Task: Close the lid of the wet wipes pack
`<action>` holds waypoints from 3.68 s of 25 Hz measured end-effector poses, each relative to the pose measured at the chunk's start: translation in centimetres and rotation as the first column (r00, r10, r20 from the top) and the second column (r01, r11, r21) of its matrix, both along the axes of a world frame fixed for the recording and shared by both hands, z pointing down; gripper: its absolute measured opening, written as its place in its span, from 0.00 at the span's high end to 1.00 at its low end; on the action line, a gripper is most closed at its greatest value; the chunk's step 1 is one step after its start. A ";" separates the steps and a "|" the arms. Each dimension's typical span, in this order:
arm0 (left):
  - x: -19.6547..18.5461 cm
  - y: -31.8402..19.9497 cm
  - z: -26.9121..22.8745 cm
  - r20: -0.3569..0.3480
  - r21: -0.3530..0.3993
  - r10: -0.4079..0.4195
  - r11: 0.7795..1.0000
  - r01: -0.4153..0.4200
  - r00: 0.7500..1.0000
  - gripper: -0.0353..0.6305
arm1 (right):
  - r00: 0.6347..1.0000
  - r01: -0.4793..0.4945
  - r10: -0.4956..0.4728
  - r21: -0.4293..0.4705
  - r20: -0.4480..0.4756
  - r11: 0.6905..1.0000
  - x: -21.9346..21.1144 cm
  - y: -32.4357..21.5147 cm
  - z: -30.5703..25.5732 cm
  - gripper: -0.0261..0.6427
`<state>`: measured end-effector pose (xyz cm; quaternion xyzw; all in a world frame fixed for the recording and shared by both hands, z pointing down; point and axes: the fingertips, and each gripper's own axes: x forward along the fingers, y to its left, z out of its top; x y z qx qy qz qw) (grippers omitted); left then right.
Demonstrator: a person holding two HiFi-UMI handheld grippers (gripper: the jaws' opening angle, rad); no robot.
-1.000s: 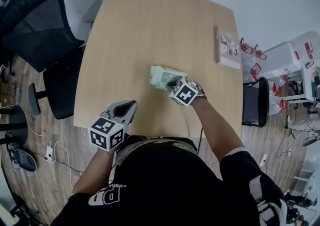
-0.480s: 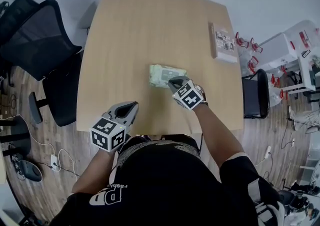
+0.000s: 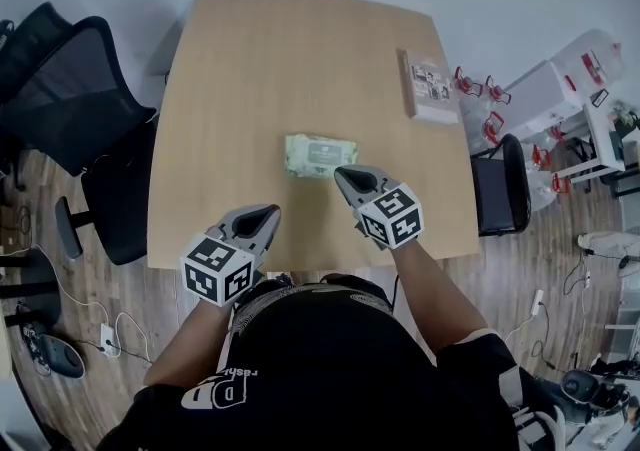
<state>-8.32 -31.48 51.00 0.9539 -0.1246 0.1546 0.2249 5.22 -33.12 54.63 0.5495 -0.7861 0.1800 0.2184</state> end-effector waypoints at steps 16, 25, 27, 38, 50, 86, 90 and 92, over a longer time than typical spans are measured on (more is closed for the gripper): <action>6.6 9.8 -3.6 -0.020 0.055 -0.034 0.998 0.035 0.999 0.92 | 0.962 0.004 -0.033 0.107 0.270 0.994 1.5 13.5 -7.0 0.95; 9.4 17.8 -4.5 -0.028 0.082 -0.035 0.996 0.037 0.999 0.92 | 0.955 0.037 -0.082 0.160 0.283 0.986 3.4 22.0 -8.6 0.95; 9.4 19.5 -4.5 -0.028 0.075 -0.052 0.996 0.054 0.998 0.92 | 0.956 0.048 -0.094 0.165 0.279 0.985 3.4 23.9 -8.6 0.95; 8.0 24.1 -4.9 0.006 0.086 -0.128 0.988 0.127 0.992 0.92 | 0.938 0.092 -0.146 0.182 0.315 0.979 2.5 28.9 -9.0 0.95; 6.5 22.1 -6.6 -0.001 0.114 -0.076 0.991 0.076 0.997 0.92 | 0.946 0.026 -0.093 0.213 0.311 0.977 0.5 28.0 -10.6 0.95; 2.5 18.7 -6.8 -0.028 0.117 0.013 0.993 -0.010 1.000 0.92 | 0.964 -0.042 -0.008 0.181 0.266 0.983 -3.9 24.8 -10.0 0.95; 2.6 18.7 -6.9 -0.026 0.117 0.013 0.993 -0.010 1.000 0.92 | 0.964 -0.043 -0.007 0.180 0.267 0.983 -3.9 24.8 -10.1 0.95; 2.6 18.8 -6.8 -0.025 0.115 0.014 0.993 -0.011 1.000 0.92 | 0.964 -0.045 -0.005 0.180 0.267 0.983 -3.8 24.9 -10.1 0.95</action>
